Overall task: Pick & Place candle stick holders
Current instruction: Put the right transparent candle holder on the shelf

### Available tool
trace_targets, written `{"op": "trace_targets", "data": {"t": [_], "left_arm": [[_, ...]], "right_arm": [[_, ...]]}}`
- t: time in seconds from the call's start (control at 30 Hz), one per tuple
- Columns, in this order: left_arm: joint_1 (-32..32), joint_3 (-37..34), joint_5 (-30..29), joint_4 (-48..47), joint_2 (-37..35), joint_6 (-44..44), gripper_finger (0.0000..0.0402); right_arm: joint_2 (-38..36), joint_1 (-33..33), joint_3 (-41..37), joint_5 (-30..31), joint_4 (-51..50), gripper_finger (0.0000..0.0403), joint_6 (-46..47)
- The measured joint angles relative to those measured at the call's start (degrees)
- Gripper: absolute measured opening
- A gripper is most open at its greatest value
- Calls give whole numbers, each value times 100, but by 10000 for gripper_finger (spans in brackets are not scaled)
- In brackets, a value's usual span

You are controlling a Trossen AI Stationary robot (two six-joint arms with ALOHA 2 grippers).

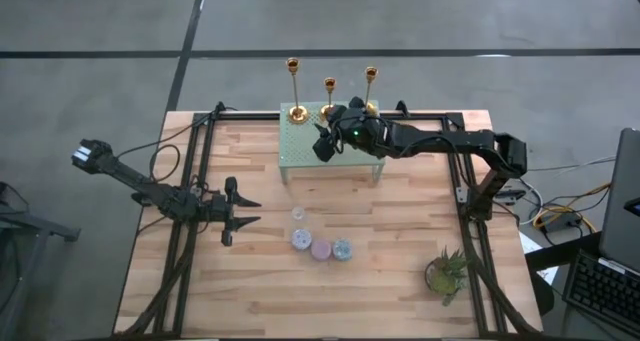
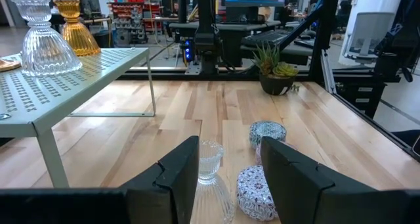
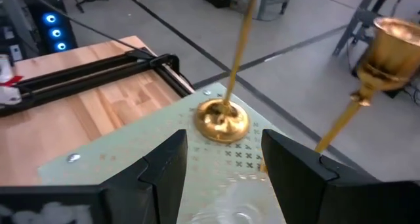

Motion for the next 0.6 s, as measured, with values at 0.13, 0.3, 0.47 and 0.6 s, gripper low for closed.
{"op": "trace_targets", "data": {"t": [0.13,0.3,0.47,0.6], "left_arm": [[1,0,0,0,0,0,168],[1,0,2,2,0,0,168],[-1,0,0,2,0,0,168],[1,0,1,2,0,0,168]], "right_arm": [[-71,187,18,-2,-11,180,-207],[-217,383,21,-248,-152,144,-205],[-176,392,-8,-878,-367,73,13],[-69,389,-54,-890,-483,17,49]]}}
